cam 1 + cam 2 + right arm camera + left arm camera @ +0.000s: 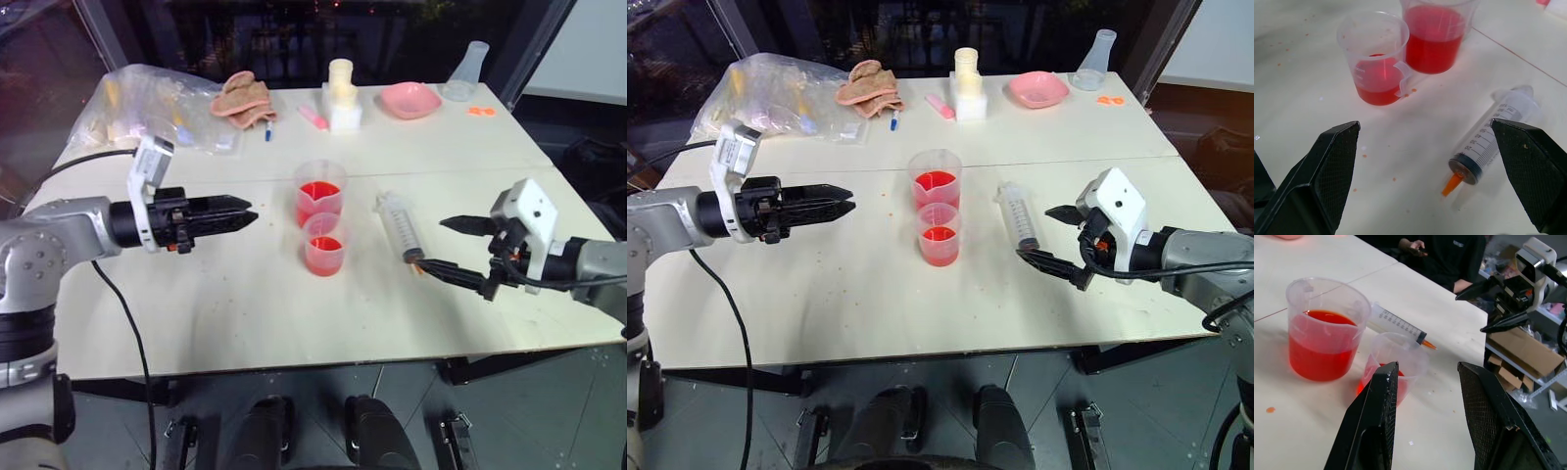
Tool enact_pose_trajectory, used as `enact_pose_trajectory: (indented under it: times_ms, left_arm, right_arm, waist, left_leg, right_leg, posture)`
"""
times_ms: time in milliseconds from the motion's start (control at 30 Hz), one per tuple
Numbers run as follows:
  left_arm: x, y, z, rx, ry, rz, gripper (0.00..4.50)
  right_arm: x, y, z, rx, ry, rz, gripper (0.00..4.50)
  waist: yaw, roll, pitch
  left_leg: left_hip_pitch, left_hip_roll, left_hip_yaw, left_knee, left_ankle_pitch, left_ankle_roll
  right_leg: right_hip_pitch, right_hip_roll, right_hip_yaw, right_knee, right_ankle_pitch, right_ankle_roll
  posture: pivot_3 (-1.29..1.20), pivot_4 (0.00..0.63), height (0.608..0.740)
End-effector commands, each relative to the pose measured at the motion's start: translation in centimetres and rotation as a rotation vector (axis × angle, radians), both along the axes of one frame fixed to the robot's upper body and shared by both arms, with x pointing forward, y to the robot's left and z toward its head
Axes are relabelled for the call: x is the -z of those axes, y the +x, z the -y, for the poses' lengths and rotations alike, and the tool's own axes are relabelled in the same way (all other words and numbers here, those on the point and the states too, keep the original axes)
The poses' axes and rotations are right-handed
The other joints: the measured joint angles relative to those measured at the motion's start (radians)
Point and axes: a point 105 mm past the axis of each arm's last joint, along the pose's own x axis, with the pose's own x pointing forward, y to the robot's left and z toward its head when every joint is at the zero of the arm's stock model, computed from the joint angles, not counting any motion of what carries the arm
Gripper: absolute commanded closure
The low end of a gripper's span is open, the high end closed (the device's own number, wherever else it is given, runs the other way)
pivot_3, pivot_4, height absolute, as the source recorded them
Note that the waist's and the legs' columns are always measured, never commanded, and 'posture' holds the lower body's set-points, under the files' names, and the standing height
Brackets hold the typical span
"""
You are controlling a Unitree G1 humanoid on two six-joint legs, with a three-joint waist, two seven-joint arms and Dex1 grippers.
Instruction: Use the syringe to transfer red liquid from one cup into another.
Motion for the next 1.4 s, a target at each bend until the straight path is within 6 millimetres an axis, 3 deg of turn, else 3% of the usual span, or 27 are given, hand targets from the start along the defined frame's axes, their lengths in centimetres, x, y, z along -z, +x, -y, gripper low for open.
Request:
enact_pose_trajectory:
  times_ms: [33,467,967,1167,1400]
  left_arm:
    - [-1.2,0.1,0.0,-0.007,-0.006,0.058,2.48]
    - [-0.7,0.4,0.9,0.032,0.016,0.100,2.48]
    - [-0.7,0.8,2.0,0.053,-0.015,0.135,2.48]
    - [-0.3,0.8,2.3,0.056,-0.021,0.130,2.48]
    - [-0.1,0.6,2.5,0.051,-0.035,0.139,2.48]
  right_arm:
    - [-1.2,0.2,0.1,-0.004,-0.017,0.070,0.06]
    - [-1.9,0.8,0.3,0.008,-0.071,0.141,0.06]
    - [-1.8,1.8,2.0,0.125,-0.071,0.132,0.06]
    - [-3.8,5.0,1.1,0.240,-0.009,0.020,0.06]
    - [-4.3,10.7,-0.1,0.485,0.070,-0.469,0.06]
  waist:
    - [0.000,0.000,0.000]
    - [0.002,0.000,0.000]
    - [0.019,0.000,0.000]
    - [0.003,0.000,0.000]
    - [-0.009,0.000,0.000]
  left_leg:
    - [0.000,0.000,0.000,0.000,0.000,0.000]
    - [0.000,0.000,0.000,0.000,0.000,0.000]
    - [0.000,0.000,0.001,0.001,0.000,0.000]
    - [0.000,0.000,0.001,0.001,0.000,0.000]
    - [-0.001,0.000,0.001,0.000,0.000,0.000]
  right_leg:
    - [0.000,0.000,0.000,0.000,0.000,0.000]
    - [0.000,0.000,0.000,0.000,0.000,0.000]
    - [0.000,0.000,0.000,0.000,0.000,0.000]
    - [-0.001,0.000,0.001,0.000,0.001,-0.001]
    - [-0.002,0.001,0.001,0.001,0.001,-0.001]
  posture:
    - [0.00,0.150,0.740]
    - [0.00,0.150,0.740]
    - [0.00,0.150,0.740]
    - [0.00,0.150,0.740]
    - [0.00,0.150,0.740]
